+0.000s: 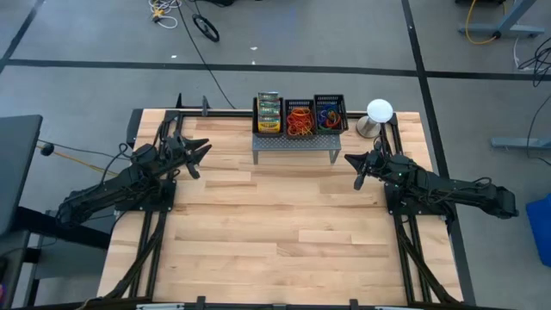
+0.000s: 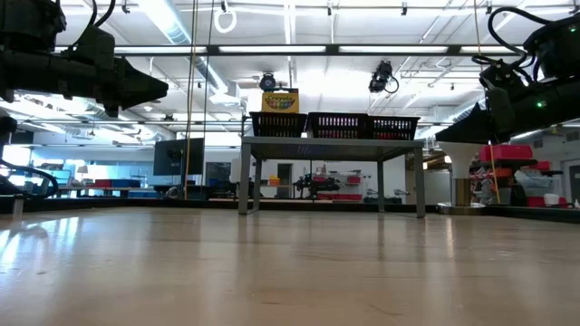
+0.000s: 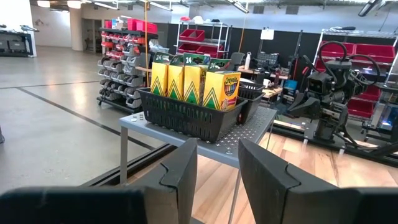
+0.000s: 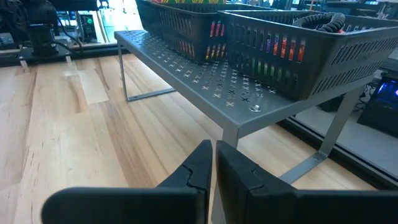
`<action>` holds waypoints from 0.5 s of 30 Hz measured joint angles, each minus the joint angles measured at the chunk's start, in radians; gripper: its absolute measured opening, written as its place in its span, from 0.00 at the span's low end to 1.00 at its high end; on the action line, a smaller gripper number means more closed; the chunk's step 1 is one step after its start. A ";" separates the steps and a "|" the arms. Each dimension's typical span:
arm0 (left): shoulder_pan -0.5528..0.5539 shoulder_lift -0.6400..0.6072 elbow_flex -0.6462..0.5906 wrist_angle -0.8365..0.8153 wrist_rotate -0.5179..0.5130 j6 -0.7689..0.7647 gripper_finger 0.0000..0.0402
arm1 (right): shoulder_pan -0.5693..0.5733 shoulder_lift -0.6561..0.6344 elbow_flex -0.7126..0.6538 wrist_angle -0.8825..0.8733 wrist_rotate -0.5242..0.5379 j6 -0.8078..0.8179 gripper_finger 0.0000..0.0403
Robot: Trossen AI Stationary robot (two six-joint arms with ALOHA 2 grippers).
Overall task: Sort rubber bands into baskets
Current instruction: Return to Home Position
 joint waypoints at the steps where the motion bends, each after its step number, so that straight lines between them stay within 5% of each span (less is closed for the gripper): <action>1: 0.000 0.000 0.000 0.000 0.000 0.000 0.31 | 0.000 0.000 0.000 0.000 0.000 0.000 0.08; 15: 0.000 0.000 0.000 0.000 0.000 0.000 0.31 | 0.000 0.000 0.000 0.000 0.000 0.000 0.08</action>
